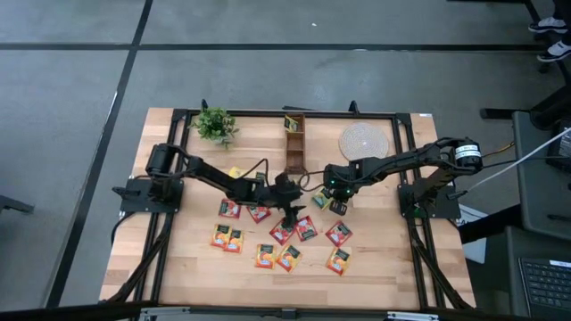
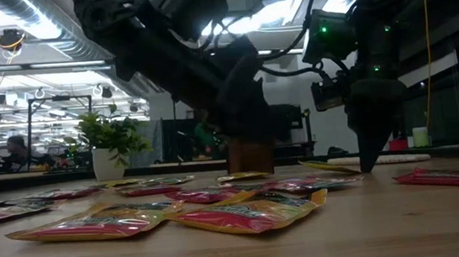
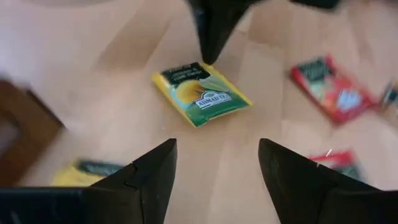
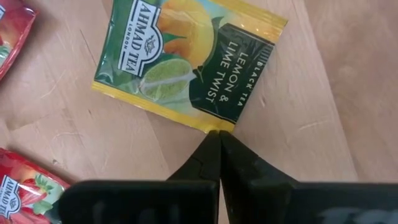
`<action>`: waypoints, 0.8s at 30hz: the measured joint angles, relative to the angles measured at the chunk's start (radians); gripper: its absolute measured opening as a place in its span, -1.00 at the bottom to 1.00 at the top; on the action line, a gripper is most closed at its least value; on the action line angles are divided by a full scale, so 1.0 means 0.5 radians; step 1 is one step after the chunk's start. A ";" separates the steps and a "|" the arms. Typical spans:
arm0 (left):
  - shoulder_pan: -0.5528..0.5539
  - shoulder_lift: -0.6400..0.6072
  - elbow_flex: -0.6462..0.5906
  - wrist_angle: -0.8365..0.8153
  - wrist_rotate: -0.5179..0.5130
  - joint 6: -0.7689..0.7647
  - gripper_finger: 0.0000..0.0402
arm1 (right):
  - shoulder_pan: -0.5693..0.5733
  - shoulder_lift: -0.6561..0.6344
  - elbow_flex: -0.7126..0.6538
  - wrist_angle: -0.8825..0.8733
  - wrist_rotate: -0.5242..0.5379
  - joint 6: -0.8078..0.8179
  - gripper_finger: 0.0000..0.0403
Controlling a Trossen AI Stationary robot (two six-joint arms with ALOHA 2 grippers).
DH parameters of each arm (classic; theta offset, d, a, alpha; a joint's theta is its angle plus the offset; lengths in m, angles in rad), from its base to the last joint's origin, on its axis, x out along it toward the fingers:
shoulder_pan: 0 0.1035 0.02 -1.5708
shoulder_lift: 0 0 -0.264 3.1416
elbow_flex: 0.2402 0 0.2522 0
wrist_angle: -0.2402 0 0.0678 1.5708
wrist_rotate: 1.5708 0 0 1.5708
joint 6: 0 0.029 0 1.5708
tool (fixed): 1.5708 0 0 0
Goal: Pick & Place Tea
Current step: Put the yellow tea bag into the left section of the wooden organizer
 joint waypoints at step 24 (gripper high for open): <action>0.029 0.223 0.000 0.342 -0.106 0.859 0.11 | 0.000 -0.002 0.001 0.006 0.002 0.004 -0.98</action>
